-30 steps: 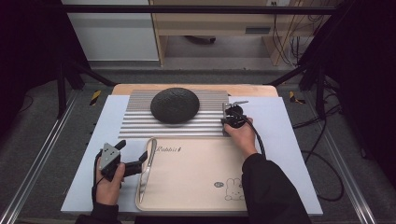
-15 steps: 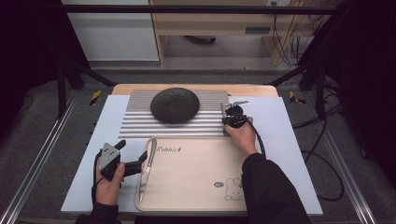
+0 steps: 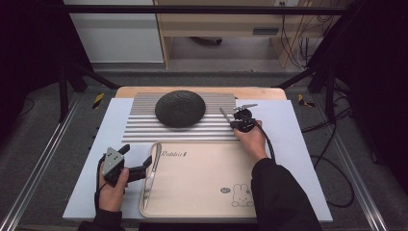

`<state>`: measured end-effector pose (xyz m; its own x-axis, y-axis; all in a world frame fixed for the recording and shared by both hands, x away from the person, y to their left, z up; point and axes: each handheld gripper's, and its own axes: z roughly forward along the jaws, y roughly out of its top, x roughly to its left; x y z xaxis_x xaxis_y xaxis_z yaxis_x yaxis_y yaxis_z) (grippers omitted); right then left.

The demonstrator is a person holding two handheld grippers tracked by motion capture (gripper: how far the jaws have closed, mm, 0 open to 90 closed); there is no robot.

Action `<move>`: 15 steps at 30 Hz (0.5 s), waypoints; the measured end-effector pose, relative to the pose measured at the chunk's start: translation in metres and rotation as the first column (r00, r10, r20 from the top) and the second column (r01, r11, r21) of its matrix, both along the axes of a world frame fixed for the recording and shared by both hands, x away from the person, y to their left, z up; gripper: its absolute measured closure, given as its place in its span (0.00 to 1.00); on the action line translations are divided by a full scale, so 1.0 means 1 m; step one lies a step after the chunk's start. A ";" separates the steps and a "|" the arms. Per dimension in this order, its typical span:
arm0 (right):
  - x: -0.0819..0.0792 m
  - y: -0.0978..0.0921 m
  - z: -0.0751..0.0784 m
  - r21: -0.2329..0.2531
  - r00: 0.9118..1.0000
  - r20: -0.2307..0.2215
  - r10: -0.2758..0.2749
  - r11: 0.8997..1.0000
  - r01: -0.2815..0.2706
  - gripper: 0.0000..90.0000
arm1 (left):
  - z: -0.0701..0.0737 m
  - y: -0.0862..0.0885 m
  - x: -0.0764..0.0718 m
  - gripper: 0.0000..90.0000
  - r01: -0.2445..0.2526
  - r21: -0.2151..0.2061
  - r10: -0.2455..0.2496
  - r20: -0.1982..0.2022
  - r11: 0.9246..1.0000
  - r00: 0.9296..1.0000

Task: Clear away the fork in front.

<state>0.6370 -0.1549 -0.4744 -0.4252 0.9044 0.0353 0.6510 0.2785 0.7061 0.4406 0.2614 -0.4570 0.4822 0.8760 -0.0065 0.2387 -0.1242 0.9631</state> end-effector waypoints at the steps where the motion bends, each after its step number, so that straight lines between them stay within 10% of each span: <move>1: 0.000 0.000 0.000 0.005 1.000 0.003 -0.004 1.000 0.004 0.90 | 0.000 0.000 0.000 0.05 0.000 -0.001 0.000 0.000 1.000 1.000; 15: 0.003 0.004 -0.003 0.028 0.998 0.020 -0.052 0.998 0.051 0.94 | 0.000 0.000 0.000 0.06 0.003 0.000 -0.003 -0.002 1.000 1.000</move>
